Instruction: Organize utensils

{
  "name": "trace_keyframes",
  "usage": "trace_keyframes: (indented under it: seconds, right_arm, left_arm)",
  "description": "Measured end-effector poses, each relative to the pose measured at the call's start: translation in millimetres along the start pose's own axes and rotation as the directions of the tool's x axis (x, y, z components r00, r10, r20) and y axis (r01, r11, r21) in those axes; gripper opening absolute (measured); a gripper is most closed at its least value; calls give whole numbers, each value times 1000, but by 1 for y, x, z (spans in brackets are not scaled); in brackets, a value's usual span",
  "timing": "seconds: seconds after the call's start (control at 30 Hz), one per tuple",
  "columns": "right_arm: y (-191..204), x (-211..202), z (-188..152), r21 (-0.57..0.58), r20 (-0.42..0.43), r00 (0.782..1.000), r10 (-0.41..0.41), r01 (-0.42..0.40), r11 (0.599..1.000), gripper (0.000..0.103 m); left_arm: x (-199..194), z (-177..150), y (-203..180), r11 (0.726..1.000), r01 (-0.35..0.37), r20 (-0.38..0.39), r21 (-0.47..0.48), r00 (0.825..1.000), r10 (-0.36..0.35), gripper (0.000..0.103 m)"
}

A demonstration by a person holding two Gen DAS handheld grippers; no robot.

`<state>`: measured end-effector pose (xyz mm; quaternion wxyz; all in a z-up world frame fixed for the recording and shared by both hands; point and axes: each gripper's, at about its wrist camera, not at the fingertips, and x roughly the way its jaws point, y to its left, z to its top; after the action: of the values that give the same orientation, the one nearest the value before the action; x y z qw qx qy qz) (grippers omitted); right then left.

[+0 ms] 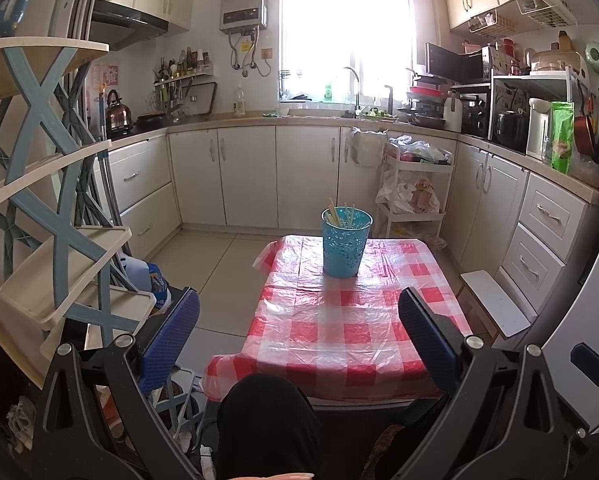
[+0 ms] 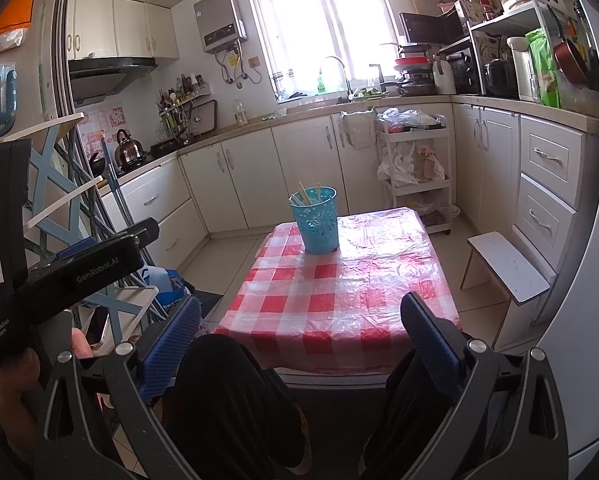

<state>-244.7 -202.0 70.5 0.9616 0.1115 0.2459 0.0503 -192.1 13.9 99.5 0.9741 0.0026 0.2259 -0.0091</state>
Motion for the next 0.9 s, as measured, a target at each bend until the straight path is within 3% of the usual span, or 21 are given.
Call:
trace_keyframes:
  seconds: [0.9]
  right_arm:
    - [0,0,-11,-5,-5,1000,-1,1,1000,96]
  left_arm:
    - [-4,1,3,1000,-4,13,-10,1000,4,96]
